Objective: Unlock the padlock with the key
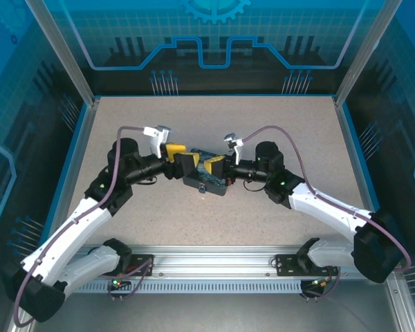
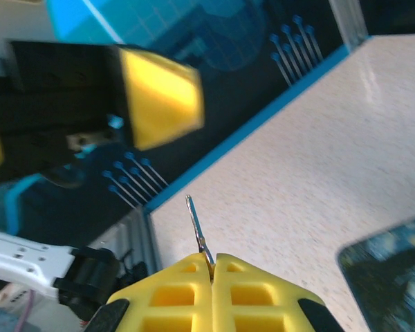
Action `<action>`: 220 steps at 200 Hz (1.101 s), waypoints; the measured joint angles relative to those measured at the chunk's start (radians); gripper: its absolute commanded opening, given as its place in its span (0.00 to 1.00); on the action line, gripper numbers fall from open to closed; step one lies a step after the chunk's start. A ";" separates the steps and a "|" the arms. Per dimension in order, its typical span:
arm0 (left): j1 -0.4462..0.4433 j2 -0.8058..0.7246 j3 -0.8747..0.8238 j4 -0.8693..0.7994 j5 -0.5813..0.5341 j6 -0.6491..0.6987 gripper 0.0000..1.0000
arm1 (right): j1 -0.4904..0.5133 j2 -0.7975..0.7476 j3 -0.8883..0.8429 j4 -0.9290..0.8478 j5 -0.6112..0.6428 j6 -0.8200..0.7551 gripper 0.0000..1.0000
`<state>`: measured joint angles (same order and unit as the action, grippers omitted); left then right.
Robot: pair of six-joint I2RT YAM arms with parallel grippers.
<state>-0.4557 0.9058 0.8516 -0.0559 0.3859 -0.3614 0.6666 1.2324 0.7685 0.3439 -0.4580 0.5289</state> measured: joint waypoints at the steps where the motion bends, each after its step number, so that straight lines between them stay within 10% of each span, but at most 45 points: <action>1: 0.000 -0.006 -0.002 -0.002 -0.003 0.003 0.89 | 0.000 0.000 0.000 -0.003 0.002 0.000 0.01; 108: -0.056 -0.096 -0.427 -0.022 -0.213 0.013 0.81 | -0.057 0.216 -0.076 -0.071 0.169 0.085 0.01; 220: -0.347 0.352 -0.418 0.164 -0.573 0.132 0.81 | -0.127 0.405 0.008 0.004 0.161 0.286 0.01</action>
<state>-0.8028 1.2583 0.4332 0.1078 -0.1867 -0.2298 0.5400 1.6375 0.7761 0.3477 -0.2974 0.8146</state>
